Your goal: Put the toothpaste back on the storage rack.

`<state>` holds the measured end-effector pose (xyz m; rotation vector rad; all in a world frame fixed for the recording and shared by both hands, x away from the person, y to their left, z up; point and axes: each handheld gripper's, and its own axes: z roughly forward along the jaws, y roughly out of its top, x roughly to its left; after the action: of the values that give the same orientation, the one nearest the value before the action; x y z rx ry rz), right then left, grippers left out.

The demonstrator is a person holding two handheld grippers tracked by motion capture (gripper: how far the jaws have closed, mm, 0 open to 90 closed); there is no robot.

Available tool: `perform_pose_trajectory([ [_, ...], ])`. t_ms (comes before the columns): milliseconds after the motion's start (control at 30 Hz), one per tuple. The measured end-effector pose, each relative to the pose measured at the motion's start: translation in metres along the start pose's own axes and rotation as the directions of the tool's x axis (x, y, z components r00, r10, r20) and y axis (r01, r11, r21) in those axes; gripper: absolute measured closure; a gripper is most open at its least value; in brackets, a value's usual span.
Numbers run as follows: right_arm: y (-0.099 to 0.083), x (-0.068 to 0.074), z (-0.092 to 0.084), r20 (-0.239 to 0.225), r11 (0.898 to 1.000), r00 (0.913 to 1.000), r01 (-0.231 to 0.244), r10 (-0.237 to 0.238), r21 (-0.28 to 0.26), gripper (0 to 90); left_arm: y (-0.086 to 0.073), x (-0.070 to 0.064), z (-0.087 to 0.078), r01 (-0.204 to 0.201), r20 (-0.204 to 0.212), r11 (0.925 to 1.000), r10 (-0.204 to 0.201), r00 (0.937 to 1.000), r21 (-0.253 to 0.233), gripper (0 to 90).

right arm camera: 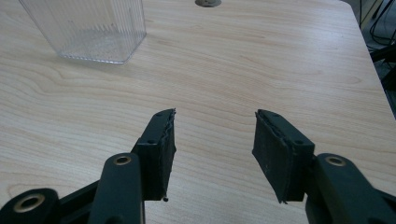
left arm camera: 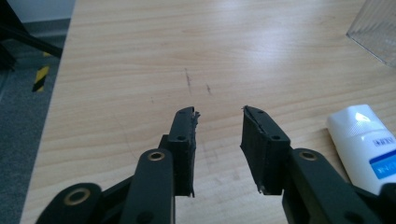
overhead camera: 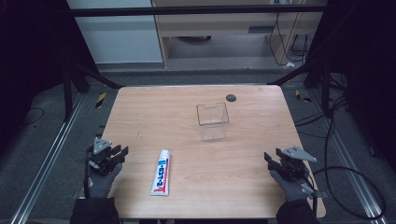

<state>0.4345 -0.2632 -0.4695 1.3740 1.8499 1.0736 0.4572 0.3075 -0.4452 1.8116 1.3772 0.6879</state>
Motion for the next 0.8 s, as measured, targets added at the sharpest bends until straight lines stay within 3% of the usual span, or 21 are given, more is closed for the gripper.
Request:
perform_pose_trajectory([
  [167, -0.001, 0.001, -0.003, -0.015, 1.0, 0.9999, -0.004, 0.004, 0.007, 48.2, -0.003, -0.01, -0.001, -0.013, 0.036, 0.9992, 0.012, 0.9993, 0.037, 75.4],
  [433, 0.0, 0.014, -0.007, -0.04, 0.999, 0.9982, 0.045, -0.045, 0.019, 48.0, -0.009, -0.025, -0.005, -0.068, 0.084, 0.9932, 0.06, 0.9947, 0.095, 88.5],
  [600, 0.0, 0.018, -0.006, -0.051, 0.998, 0.9974, 0.053, -0.051, 0.025, 47.0, -0.011, -0.028, -0.001, -0.084, 0.107, 0.9891, 0.071, 0.9917, 0.121, 89.3],
  [800, -0.002, 0.02, -0.004, -0.056, 0.998, 0.9973, 0.05, -0.048, 0.038, 43.7, -0.017, -0.034, 0.001, -0.12, 0.154, 0.9791, 0.094, 0.9835, 0.165, 89.5],
])
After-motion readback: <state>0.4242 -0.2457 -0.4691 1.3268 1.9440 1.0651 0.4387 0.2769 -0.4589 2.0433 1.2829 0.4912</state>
